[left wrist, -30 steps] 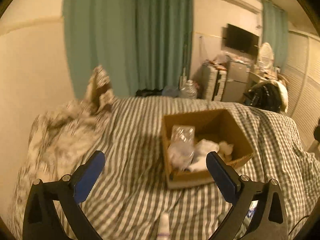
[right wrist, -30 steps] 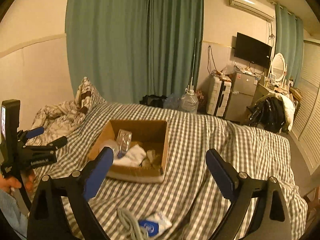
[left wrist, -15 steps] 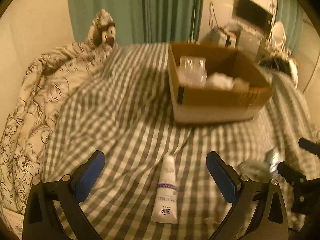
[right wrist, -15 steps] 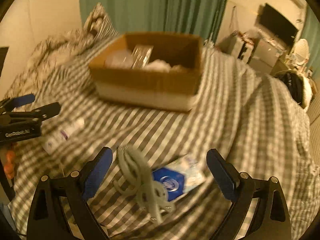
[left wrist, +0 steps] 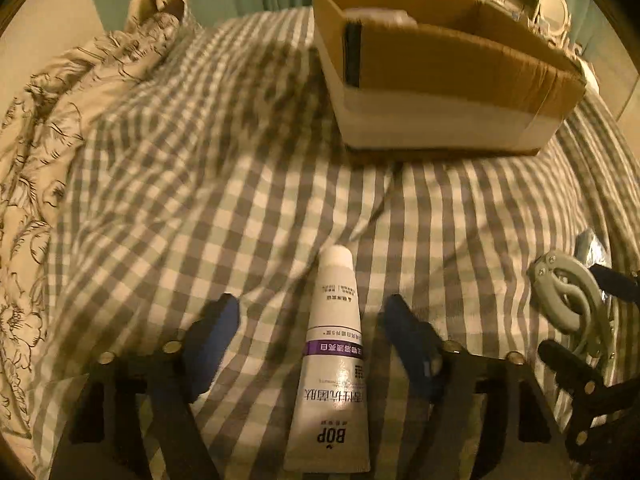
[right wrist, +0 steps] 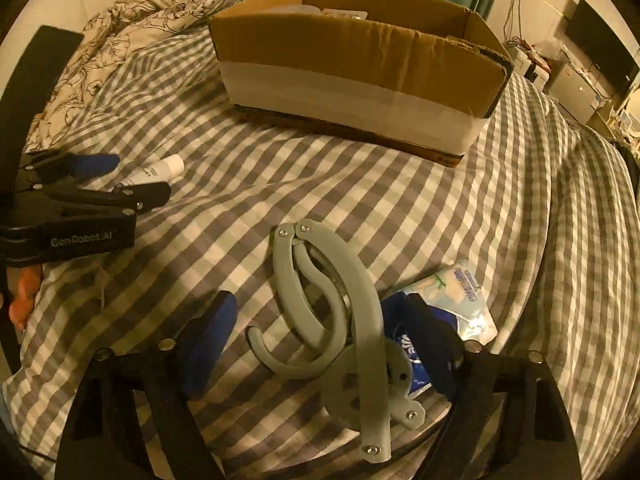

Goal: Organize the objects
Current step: 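Grasp the white BOP tube with the left tool while the right tool grasps the grey hanger, then carry the tube and hanger into the box and open both tools, then grasp the white bear figurine with the left tool while the right tool grasps the blue tissue pack, then lower the figurine and tissue pack into the box and release both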

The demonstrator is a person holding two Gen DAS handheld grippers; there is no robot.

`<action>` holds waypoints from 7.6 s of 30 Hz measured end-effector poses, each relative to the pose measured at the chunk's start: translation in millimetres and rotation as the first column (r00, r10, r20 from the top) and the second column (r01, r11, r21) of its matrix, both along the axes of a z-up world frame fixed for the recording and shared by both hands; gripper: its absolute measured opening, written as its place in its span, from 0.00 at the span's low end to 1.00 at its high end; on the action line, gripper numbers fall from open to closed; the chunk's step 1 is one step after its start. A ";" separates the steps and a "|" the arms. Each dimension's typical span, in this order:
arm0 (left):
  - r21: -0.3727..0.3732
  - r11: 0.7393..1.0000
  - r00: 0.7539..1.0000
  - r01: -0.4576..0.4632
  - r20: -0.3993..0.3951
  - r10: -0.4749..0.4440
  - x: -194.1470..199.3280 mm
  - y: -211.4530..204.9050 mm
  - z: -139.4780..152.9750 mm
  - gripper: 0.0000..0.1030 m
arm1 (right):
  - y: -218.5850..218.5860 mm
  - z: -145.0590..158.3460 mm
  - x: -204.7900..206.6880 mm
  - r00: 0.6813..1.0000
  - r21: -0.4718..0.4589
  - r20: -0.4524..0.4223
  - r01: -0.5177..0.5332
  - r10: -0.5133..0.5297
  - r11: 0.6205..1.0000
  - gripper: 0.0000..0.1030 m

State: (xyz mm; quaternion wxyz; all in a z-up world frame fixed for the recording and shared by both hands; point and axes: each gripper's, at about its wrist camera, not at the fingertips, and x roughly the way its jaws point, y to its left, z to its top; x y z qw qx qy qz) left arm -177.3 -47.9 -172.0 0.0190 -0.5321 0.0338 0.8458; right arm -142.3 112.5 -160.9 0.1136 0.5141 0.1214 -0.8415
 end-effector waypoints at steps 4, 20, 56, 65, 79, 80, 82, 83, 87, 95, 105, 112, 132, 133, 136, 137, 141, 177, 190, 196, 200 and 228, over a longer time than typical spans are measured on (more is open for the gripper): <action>0.021 0.999 0.999 0.036 0.003 -0.036 5.1 4.9 -0.7 0.35 | 1.2 4.0 1.0 1.000 0.001 -0.021 0.012 -0.012 1.000 0.46; 0.108 0.990 0.989 0.097 -0.121 -0.083 61.3 24.5 36.7 0.25 | 7.9 26.6 27.7 0.997 -0.111 -0.063 0.026 -0.033 0.993 0.13; 0.118 0.976 0.900 0.181 -0.420 -0.116 -11.7 68.9 191.7 0.25 | 55.3 203.8 -13.9 0.915 -0.260 -0.398 -0.038 -0.071 0.965 0.11; 0.087 0.986 0.892 0.143 -0.442 -0.090 -72.1 67.5 198.6 0.25 | 59.2 220.4 -87.9 0.903 -0.302 -0.417 -0.024 -0.109 0.953 0.11; 0.063 0.989 0.915 0.136 -0.391 -0.101 -139.4 80.0 132.5 0.25 | 35.6 152.7 -172.0 0.938 -0.242 -0.337 0.002 -0.086 0.970 0.11; 0.086 0.986 0.923 0.143 -0.370 -0.102 -144.1 77.5 124.1 0.25 | 34.6 145.3 -178.3 0.943 -0.241 -0.322 0.006 -0.085 0.971 0.11; 0.133 0.979 0.933 0.156 -0.345 -0.102 -150.2 75.3 117.1 0.25 | 32.7 136.5 -187.7 0.948 -0.232 -0.306 0.009 -0.082 0.973 0.11; 0.140 0.978 0.934 0.155 -0.342 -0.099 -153.7 74.3 114.1 0.25 | 32.4 133.7 -192.2 0.950 -0.227 -0.302 0.013 -0.083 0.974 0.11; 0.089 0.984 0.925 0.157 -0.362 -0.115 -158.0 75.4 104.8 0.25 | 32.5 124.8 -202.5 0.953 -0.221 -0.290 0.026 -0.092 0.975 0.11; 0.060 0.982 0.925 0.180 -0.349 -0.148 -155.3 75.5 94.7 0.27 | 35.8 124.5 -194.9 0.950 -0.257 -0.286 0.046 -0.121 0.965 0.11; 0.067 0.989 0.902 0.130 -0.423 -0.090 -109.3 66.6 151.5 0.74 | 52.4 187.1 -130.3 0.914 -0.279 -0.375 0.048 -0.155 0.959 0.55; 0.009 0.995 0.856 0.094 -0.511 -0.077 -47.6 60.2 209.2 0.92 | 67.2 247.9 -61.7 0.872 -0.274 -0.460 0.038 -0.166 0.961 0.76; 0.018 1.000 0.899 -0.006 -0.438 0.013 108.7 76.5 174.9 0.96 | 111.3 201.1 106.5 0.902 -0.196 -0.378 0.145 -0.211 0.970 0.87; 0.015 1.000 0.904 -0.008 -0.428 0.014 114.2 78.6 166.8 0.96 | 114.9 189.0 111.2 0.906 -0.198 -0.358 0.160 -0.223 0.967 0.88; -0.003 1.000 0.927 -0.008 -0.376 0.007 132.1 87.5 133.2 0.96 | 121.0 161.1 119.8 0.910 -0.191 -0.323 0.205 -0.258 0.960 0.88; -0.015 1.000 0.932 -0.003 -0.362 -0.002 137.4 91.0 123.1 0.96 | 121.5 154.7 122.4 0.912 -0.191 -0.314 0.213 -0.265 0.958 0.87; -0.054 0.998 0.955 0.015 -0.296 -0.030 157.4 98.4 82.8 0.96 | 125.0 126.9 130.7 0.916 -0.219 -0.265 0.247 -0.302 0.944 0.87; 0.003 1.000 0.946 0.027 -0.322 -0.025 128.4 76.9 79.1 0.77 | 79.4 62.0 78.7 0.959 -0.174 -0.154 0.211 -0.238 0.962 0.87; 0.031 0.999 0.952 -0.019 -0.305 0.028 78.9 56.1 74.1 0.77 | 71.0 -7.1 -12.0 0.948 -0.156 0.059 0.320 -0.314 0.935 0.88; 0.047 0.999 0.963 -0.025 -0.267 0.037 76.1 52.5 60.4 0.77 | 80.0 -13.8 -13.8 0.942 -0.192 0.075 0.335 -0.326 0.923 0.83; 0.057 0.998 0.962 -0.030 -0.270 0.044 83.0 50.8 63.7 0.77 | 91.9 -6.2 -3.6 0.931 -0.229 0.037 0.363 -0.364 0.903 0.58; 0.111 0.992 0.903 0.058 -0.430 -0.005 68.9 57.1 154.9 0.77 | 82.5 148.5 29.2 0.908 -0.314 -0.348 0.122 -0.234 0.942 0.26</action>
